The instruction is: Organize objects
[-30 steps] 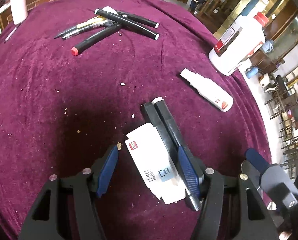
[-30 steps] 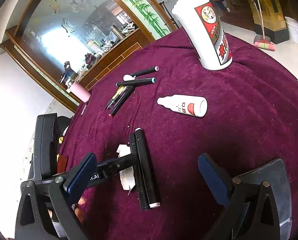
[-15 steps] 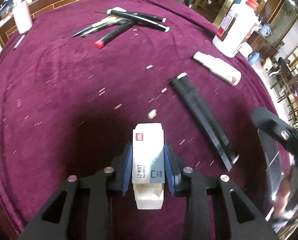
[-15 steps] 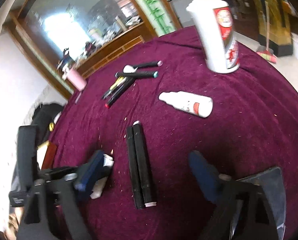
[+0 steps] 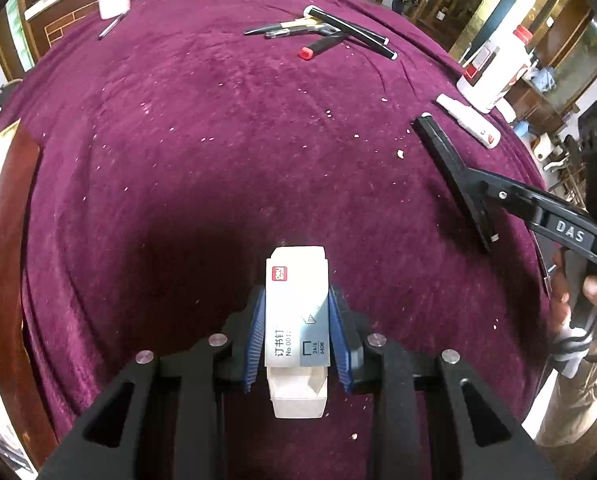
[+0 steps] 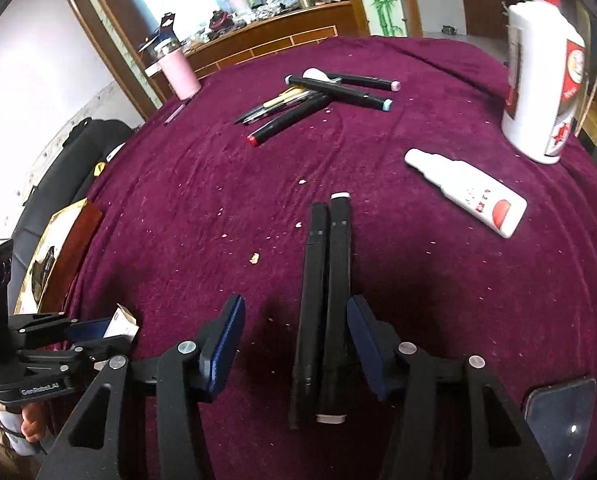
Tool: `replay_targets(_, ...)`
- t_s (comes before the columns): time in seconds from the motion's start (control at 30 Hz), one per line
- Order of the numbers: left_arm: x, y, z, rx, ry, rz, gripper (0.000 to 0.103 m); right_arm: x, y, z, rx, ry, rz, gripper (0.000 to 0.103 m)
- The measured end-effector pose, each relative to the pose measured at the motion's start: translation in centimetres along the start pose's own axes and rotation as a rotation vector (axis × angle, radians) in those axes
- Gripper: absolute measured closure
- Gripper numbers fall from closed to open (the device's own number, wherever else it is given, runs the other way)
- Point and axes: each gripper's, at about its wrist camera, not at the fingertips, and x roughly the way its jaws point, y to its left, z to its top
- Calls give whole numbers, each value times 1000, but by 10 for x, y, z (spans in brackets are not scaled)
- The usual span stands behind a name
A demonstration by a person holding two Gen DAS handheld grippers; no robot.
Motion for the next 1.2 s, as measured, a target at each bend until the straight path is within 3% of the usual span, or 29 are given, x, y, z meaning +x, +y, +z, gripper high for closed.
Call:
replay_targets(0.3,-1,2,-3,1,-15,-9,73,-1,13,6,-11,-25,12,48)
replay_targets(0.57,-1,2,-5,6,-22,-7,73,11,18,12,-1,-2,-37,49)
replay_targets(0.83,-2,2,-6,7,-25,-12,73,23,21,11,5,53,-26,54)
replay_targets(1.03,-2,2,-6,10,-28,-15,73,31,23,13,7,52,-62,65)
replay_targets(1.2,-2,1,-6,17,-36,-11,73,31,23,12,-21,45,-104,82)
